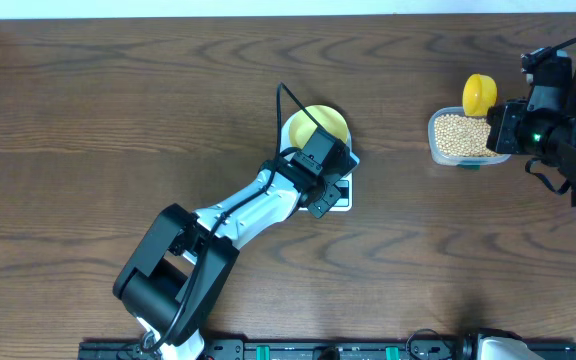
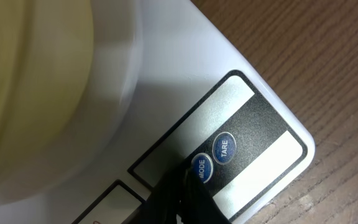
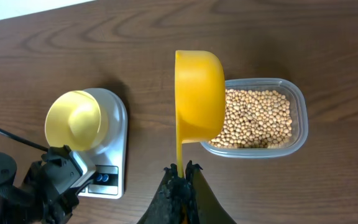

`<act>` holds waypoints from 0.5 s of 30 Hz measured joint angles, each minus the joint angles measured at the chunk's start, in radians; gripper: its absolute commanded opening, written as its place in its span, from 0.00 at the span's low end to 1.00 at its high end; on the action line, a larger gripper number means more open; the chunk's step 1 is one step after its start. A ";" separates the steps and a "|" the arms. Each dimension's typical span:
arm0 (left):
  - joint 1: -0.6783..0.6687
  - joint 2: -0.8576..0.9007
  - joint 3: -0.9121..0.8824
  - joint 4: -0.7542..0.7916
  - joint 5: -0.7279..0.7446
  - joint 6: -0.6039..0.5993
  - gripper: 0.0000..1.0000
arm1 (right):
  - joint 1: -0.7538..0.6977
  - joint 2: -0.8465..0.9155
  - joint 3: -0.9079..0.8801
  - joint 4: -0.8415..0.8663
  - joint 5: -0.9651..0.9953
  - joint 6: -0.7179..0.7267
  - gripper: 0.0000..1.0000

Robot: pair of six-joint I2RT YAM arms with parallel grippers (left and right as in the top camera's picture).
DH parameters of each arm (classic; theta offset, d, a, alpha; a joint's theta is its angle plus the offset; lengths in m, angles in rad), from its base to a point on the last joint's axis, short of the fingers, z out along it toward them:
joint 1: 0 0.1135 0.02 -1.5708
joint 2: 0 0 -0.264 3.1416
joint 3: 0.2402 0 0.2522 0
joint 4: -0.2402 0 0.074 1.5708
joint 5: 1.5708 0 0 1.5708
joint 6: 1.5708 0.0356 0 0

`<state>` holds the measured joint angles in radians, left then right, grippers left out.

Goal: Scoop item into bowl and weigh 50g on scale

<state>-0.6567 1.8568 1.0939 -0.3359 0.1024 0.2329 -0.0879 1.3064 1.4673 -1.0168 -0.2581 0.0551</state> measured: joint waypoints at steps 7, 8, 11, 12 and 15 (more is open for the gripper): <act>-0.001 0.000 0.006 -0.030 0.000 0.000 0.07 | 0.000 0.000 0.000 -0.008 0.000 -0.007 0.01; -0.001 0.000 0.007 -0.031 0.000 0.000 0.07 | 0.000 0.000 0.000 -0.008 0.000 -0.008 0.01; -0.001 0.000 0.007 -0.035 0.000 0.000 0.07 | 0.000 0.000 0.000 -0.010 0.000 -0.011 0.01; -0.001 0.000 0.007 -0.035 0.000 0.000 0.07 | 0.000 0.000 0.000 -0.011 0.000 -0.012 0.01; -0.001 0.000 0.007 -0.035 0.000 0.000 0.07 | 0.000 0.000 0.000 -0.011 0.000 -0.012 0.01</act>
<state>-0.6575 1.8572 1.1011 -0.3706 0.1020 0.2329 -0.0879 1.3064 1.4673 -1.0279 -0.2581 0.0433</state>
